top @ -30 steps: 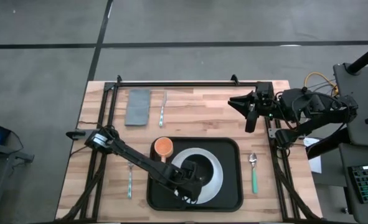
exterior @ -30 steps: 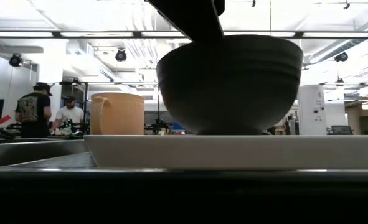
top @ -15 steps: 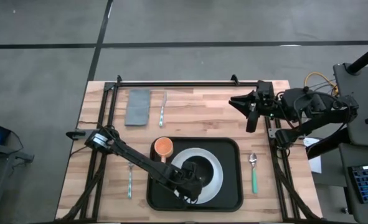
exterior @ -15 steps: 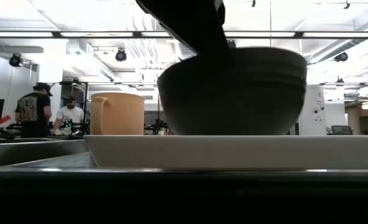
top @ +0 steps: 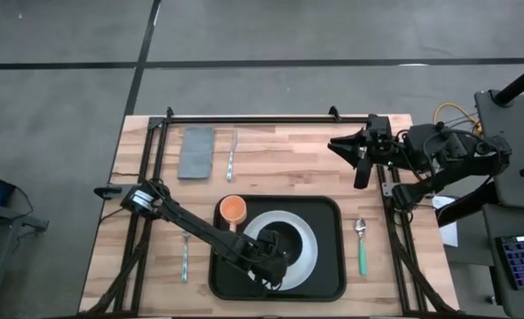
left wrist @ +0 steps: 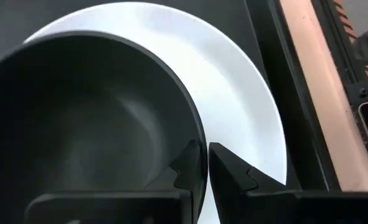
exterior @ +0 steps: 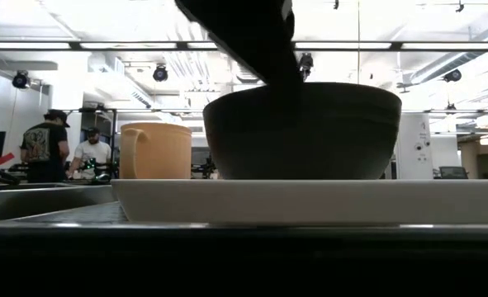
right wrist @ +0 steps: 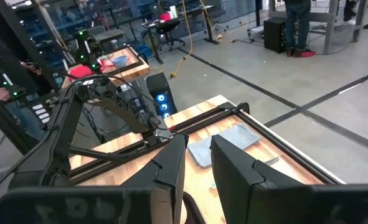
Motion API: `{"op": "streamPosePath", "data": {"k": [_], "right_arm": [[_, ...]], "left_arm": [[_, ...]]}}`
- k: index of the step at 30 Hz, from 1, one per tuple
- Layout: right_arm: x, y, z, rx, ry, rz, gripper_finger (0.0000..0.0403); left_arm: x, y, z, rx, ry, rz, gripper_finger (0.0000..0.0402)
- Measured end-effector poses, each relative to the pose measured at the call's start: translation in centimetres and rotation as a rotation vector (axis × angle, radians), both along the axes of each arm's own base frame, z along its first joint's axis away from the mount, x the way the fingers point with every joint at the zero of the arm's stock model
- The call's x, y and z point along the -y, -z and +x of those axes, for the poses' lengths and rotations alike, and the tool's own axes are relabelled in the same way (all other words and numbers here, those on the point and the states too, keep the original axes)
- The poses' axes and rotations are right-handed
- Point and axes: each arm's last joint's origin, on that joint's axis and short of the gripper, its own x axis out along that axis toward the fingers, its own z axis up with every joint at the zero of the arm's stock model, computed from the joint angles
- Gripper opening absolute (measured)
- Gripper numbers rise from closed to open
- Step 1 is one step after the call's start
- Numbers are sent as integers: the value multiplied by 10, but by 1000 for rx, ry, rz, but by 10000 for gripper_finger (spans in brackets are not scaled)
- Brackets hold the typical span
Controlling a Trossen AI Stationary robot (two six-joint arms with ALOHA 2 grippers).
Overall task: Set up tray
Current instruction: Put the black bowl on top of the white plate, then adjust the white plate on the black serving tray
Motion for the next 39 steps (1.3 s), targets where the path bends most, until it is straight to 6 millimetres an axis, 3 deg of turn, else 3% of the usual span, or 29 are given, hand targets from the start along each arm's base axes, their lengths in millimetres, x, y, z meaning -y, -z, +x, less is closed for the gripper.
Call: {"op": "streamPosePath", "data": {"k": [9, 16, 20, 24, 28, 34, 39], "right_arm": [[0, 0, 0, -3, -1, -7, 68], [0, 13, -2, -112, 4, 70, 68], [-6, 44, -6, -334, 17, 182, 68], [-27, 83, -4, -519, -37, 245, 68], [-50, 128, -5, -667, -83, 319, 68], [-78, 179, -1, -684, -172, 472, 68], [-91, 218, 7, -792, -203, 497, 68]], "left_arm": [[-3, -13, -5, 8, -6, -9, 35], [-9, -53, -20, 68, -25, -56, 48], [-15, -89, -35, 117, -31, -85, 49], [-29, -132, -58, 270, -76, -116, 49], [-49, -160, -88, 393, -158, -54, 49], [-79, -188, -139, 636, -247, -86, 49], [-98, -187, -176, 807, -280, -185, 49]]}}
